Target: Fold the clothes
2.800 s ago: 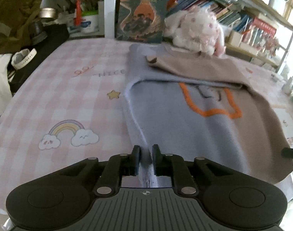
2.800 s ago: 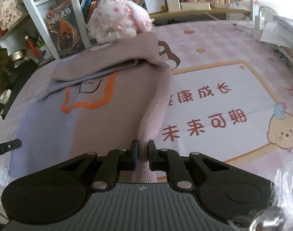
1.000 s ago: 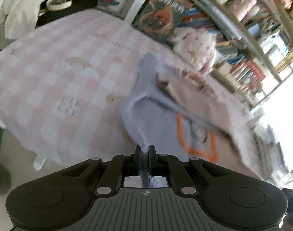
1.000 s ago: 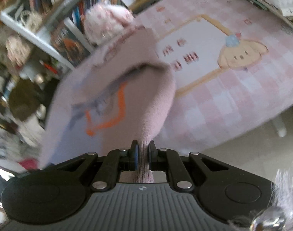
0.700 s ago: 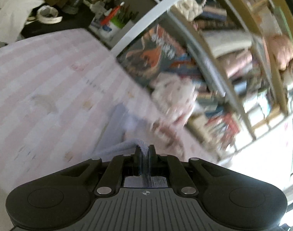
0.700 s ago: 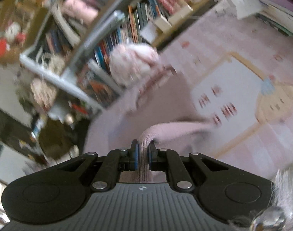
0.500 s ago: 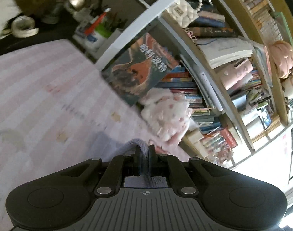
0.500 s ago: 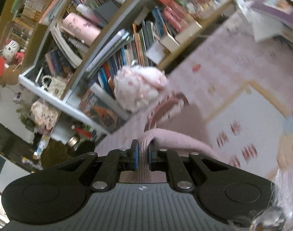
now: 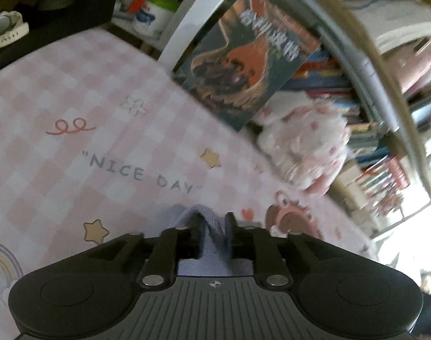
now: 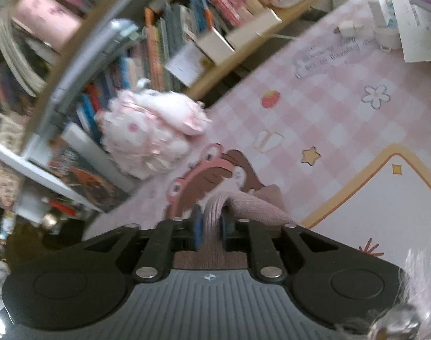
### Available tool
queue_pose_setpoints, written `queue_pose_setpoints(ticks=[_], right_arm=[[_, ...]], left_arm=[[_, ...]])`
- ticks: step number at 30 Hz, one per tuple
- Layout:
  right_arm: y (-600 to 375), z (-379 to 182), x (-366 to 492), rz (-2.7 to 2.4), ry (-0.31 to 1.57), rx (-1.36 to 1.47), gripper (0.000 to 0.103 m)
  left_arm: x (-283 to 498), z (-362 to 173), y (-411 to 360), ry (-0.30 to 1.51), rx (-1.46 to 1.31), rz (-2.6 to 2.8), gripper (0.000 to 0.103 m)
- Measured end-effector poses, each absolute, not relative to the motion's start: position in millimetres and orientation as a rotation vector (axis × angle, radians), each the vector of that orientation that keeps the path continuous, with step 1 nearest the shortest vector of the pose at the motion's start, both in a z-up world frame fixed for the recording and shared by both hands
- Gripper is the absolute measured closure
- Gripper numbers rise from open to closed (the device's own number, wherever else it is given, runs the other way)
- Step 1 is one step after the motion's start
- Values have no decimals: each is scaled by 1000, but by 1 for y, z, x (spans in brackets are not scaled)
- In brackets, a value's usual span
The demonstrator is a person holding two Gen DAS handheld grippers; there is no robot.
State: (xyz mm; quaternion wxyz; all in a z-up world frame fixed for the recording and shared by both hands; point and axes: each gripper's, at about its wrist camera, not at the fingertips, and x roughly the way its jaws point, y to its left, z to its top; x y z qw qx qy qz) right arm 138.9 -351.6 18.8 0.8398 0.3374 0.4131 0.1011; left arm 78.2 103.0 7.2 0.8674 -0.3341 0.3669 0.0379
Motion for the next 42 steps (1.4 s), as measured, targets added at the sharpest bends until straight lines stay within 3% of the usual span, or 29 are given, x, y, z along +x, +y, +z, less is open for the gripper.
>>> queue_pose_setpoints(ticks=[1,3,11,15,17,18,20,21,26,32,38,40,42], right_arm=[[-351,20,140,203,861,680,62],[-350,22,141,182,835,612,61],[-341,9,124,202,887,203,57],[-339,-7,117,201,931,149,58],[-340,-13,117,192,944,157,58],[-340,-15,118,191,947,163,62],[-343,-17,121,200,947,191,80],[-344,-17,122,216,949,216,97],[-363,6,109,254,892,361,98],[-379,5,83,260,937,385,98],[-369,-23,82,214,994,320,94],[-364,-18,84,192,975,260,76],[-359,-11,88,192,941,208,70]], left_arm=[[78,6,104,770,-679,88,60],[69,10,107,723,-603,124,51],[45,-4,87,777,-253,50,50],[51,-17,77,801,-194,69,50],[55,-18,77,786,-206,70,54],[57,-18,77,775,-219,61,68],[63,-16,78,769,-250,6,98],[62,-14,77,760,-249,1,98],[30,17,93,658,-405,-34,98],[15,-16,94,790,-380,-11,98],[18,-28,92,788,-329,24,83],[24,-22,94,760,-327,23,71],[30,-15,97,720,-330,22,62]])
